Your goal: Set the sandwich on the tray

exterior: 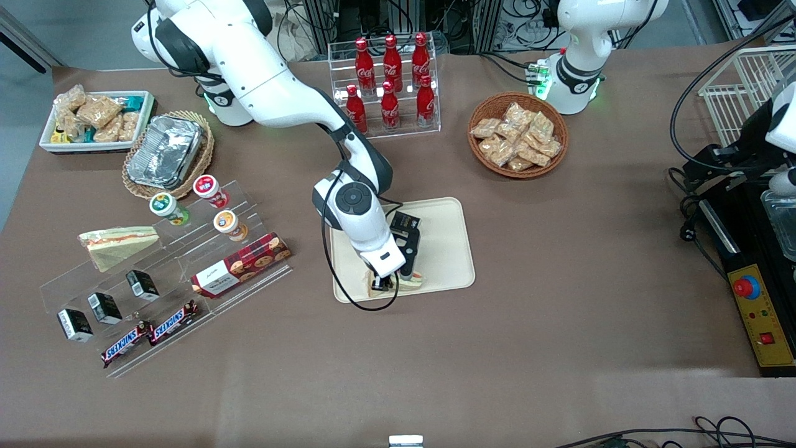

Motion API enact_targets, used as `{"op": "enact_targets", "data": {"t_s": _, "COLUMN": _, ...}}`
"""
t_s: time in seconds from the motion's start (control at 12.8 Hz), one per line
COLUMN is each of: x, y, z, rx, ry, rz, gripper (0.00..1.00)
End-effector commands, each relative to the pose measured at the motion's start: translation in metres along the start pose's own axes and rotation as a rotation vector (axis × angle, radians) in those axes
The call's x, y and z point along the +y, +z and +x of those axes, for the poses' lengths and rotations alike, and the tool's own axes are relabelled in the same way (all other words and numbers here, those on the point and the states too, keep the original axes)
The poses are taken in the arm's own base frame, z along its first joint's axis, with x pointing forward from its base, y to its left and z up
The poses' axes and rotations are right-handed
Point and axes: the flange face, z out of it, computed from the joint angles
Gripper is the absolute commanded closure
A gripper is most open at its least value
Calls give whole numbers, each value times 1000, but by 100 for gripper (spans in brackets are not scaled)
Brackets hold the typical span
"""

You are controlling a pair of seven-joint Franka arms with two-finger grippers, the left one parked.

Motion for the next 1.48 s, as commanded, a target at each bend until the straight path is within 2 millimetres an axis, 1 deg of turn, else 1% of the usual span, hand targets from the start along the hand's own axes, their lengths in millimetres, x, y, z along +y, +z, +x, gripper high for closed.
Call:
{"op": "enact_targets", "data": {"t_s": 0.0, "x": 18, "y": -11, "z": 8, "rx": 32, "ry": 30, "rz": -20, "gripper": 0}}
{"op": "enact_targets", "data": {"t_s": 0.16, "x": 19, "y": -15, "z": 9, "rx": 32, "ry": 47, "rz": -10, "gripper": 0}}
{"op": "enact_targets", "data": {"t_s": 0.23, "x": 19, "y": -22, "z": 12, "rx": 41, "ry": 50, "rz": -13, "gripper": 0}}
{"op": "enact_targets", "data": {"t_s": 0.31, "x": 17, "y": -24, "z": 12, "rx": 36, "ry": 48, "rz": -10, "gripper": 0}}
{"op": "enact_targets", "data": {"t_s": 0.39, "x": 19, "y": -24, "z": 7, "rx": 15, "ry": 59, "rz": 8, "gripper": 0}}
{"op": "enact_targets", "data": {"t_s": 0.47, "x": 23, "y": -37, "z": 5, "rx": 1, "ry": 92, "rz": 37, "gripper": 0}}
{"op": "enact_targets", "data": {"t_s": 0.55, "x": 27, "y": -53, "z": 3, "rx": -3, "ry": 188, "rz": 84, "gripper": 0}}
{"op": "enact_targets", "data": {"t_s": 0.62, "x": 27, "y": -73, "z": 4, "rx": -23, "ry": 284, "rz": 124, "gripper": 0}}
{"op": "enact_targets", "data": {"t_s": 0.7, "x": 31, "y": -91, "z": 0, "rx": -63, "ry": 358, "rz": 140, "gripper": 0}}
{"op": "enact_targets", "data": {"t_s": 0.78, "x": 28, "y": -107, "z": 1, "rx": -93, "ry": 408, "rz": 157, "gripper": 0}}
{"op": "enact_targets", "data": {"t_s": 0.86, "x": 28, "y": -138, "z": 3, "rx": -108, "ry": 456, "rz": 161, "gripper": 0}}
{"op": "enact_targets", "data": {"t_s": 1.01, "x": 44, "y": -198, "z": -10, "rx": -133, "ry": 540, "rz": 143, "gripper": 0}}
{"op": "enact_targets", "data": {"t_s": 1.09, "x": 63, "y": -230, "z": -27, "rx": -131, "ry": 632, "rz": 123, "gripper": 0}}
{"op": "enact_targets", "data": {"t_s": 1.17, "x": 75, "y": -256, "z": -44, "rx": -154, "ry": 708, "rz": 102, "gripper": 0}}
{"op": "enact_targets", "data": {"t_s": 1.25, "x": 82, "y": -286, "z": -61, "rx": -196, "ry": 735, "rz": 69, "gripper": 0}}
{"op": "enact_targets", "data": {"t_s": 1.33, "x": 88, "y": -311, "z": -76, "rx": -227, "ry": 756, "rz": 29, "gripper": 0}}
{"op": "enact_targets", "data": {"t_s": 1.4, "x": 105, "y": -333, "z": -100, "rx": -234, "ry": 826, "rz": -7, "gripper": 0}}
